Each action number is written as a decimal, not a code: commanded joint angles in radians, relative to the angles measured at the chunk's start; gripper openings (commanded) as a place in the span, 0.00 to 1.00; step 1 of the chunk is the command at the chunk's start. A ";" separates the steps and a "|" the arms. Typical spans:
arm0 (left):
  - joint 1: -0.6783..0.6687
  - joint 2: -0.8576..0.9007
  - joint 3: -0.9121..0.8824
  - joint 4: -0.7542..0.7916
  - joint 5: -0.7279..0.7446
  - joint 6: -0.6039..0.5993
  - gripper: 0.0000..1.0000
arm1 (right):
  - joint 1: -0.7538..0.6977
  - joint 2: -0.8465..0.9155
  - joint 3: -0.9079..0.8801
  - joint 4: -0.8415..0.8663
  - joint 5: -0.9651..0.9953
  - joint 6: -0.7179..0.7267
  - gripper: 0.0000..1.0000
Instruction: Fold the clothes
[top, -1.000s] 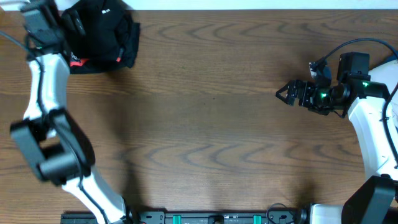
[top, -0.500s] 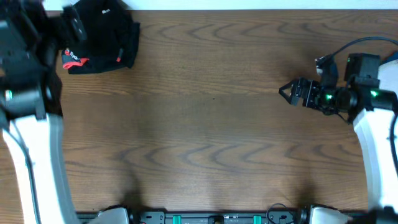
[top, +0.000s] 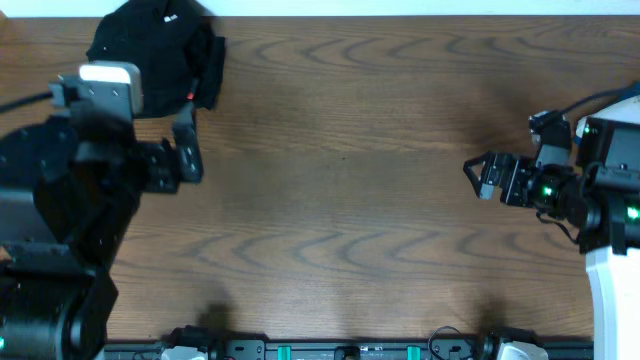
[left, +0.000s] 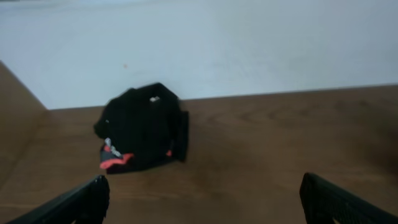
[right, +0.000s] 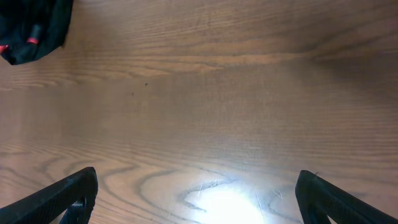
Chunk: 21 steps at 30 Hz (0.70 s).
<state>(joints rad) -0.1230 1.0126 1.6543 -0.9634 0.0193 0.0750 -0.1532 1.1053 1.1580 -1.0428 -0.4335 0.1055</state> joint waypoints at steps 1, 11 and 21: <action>-0.046 -0.057 -0.035 -0.021 -0.001 -0.008 0.98 | -0.003 -0.068 0.007 -0.023 0.016 0.005 0.99; -0.132 -0.255 -0.295 0.045 -0.001 -0.047 0.98 | -0.003 -0.206 0.007 -0.122 0.066 0.005 0.99; -0.132 -0.282 -0.425 0.082 -0.001 -0.047 0.98 | -0.003 -0.309 0.007 -0.154 0.131 0.005 0.99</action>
<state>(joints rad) -0.2508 0.7284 1.2308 -0.8883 0.0193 0.0406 -0.1532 0.8089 1.1580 -1.1927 -0.3241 0.1059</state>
